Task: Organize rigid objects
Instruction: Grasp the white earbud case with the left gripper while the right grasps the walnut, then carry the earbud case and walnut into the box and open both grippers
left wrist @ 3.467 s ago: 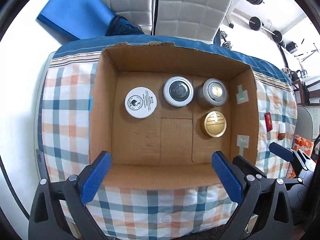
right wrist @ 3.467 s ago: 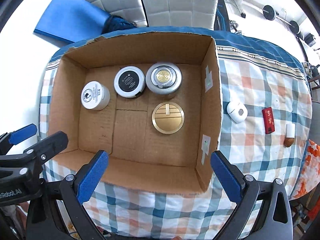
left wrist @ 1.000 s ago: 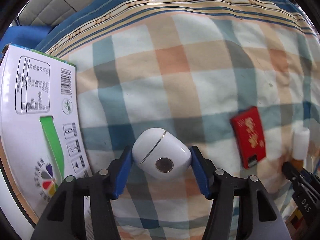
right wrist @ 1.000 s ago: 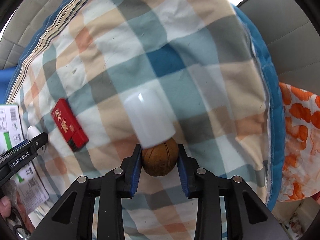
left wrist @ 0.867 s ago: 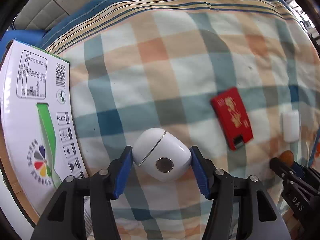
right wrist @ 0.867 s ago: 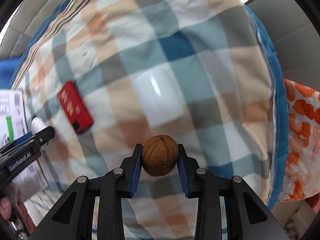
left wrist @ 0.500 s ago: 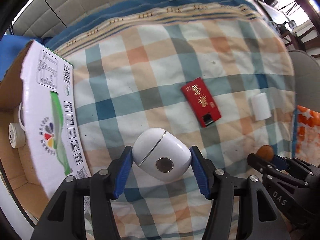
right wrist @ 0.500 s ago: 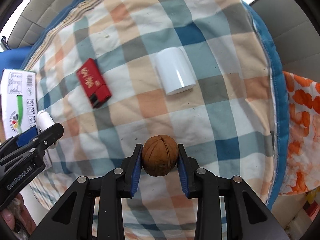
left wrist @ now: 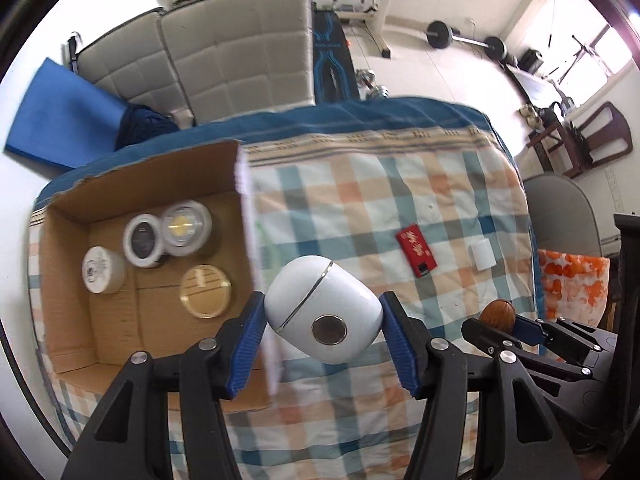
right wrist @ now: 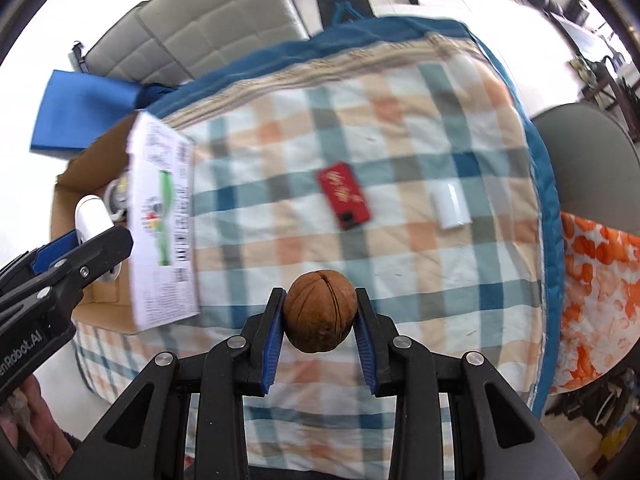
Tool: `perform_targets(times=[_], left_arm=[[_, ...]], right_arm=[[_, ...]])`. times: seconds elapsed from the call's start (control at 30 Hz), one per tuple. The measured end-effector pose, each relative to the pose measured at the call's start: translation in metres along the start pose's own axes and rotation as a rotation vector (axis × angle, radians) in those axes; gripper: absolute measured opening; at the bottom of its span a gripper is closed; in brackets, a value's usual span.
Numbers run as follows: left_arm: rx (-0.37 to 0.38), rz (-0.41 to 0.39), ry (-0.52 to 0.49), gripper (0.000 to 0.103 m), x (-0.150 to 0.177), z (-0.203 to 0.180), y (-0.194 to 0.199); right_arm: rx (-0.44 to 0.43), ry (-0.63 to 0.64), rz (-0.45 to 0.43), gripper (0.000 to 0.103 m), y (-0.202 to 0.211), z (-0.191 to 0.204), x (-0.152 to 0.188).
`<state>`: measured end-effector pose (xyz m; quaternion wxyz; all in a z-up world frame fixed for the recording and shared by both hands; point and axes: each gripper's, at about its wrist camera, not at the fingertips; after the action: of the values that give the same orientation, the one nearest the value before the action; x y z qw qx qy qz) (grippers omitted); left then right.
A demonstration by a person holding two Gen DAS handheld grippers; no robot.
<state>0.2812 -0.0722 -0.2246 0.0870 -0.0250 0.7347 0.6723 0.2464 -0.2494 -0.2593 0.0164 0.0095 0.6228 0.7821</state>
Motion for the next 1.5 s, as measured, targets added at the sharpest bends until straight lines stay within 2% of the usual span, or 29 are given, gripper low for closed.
perform_targets(times=[0.2, 0.33, 0.53, 0.67, 0.97, 1.17, 1.5], left_arm=[[-0.036, -0.033, 0.079, 0.055, 0.023, 0.079, 0.031], [-0.056, -0.024, 0.131, 0.055, 0.042, 0.135, 0.033], [-0.079, 0.025, 0.210, 0.055, 0.068, 0.210, 0.012], [-0.077, 0.092, 0.256, 0.055, 0.080, 0.248, -0.022], [0.021, 0.246, 0.310, 0.055, 0.082, 0.292, -0.095], [0.063, 0.303, 0.329, 0.055, 0.075, 0.306, -0.122], [0.105, 0.346, 0.386, 0.056, 0.066, 0.326, -0.136]], right_arm=[[-0.052, 0.076, -0.016, 0.035, 0.008, 0.083, 0.007], [-0.070, 0.124, 0.005, 0.035, -0.012, 0.147, 0.010], [-0.068, 0.166, 0.065, 0.035, -0.060, 0.223, 0.018], [-0.044, 0.183, 0.115, 0.035, -0.106, 0.259, 0.018], [-0.010, 0.196, 0.202, 0.035, -0.185, 0.290, 0.005], [-0.033, 0.180, 0.225, 0.035, -0.208, 0.302, -0.002], [-0.084, 0.131, 0.230, 0.037, -0.223, 0.302, -0.023]])
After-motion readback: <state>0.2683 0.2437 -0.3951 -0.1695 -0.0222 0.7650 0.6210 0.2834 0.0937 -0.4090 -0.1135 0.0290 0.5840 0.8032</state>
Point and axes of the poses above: each gripper's, at about its wrist camera, not at the fingertips, and y roughly against the way its jaws point, z to its left, x to its underside, and after that the axes turned 4 degrees about z, right-handed
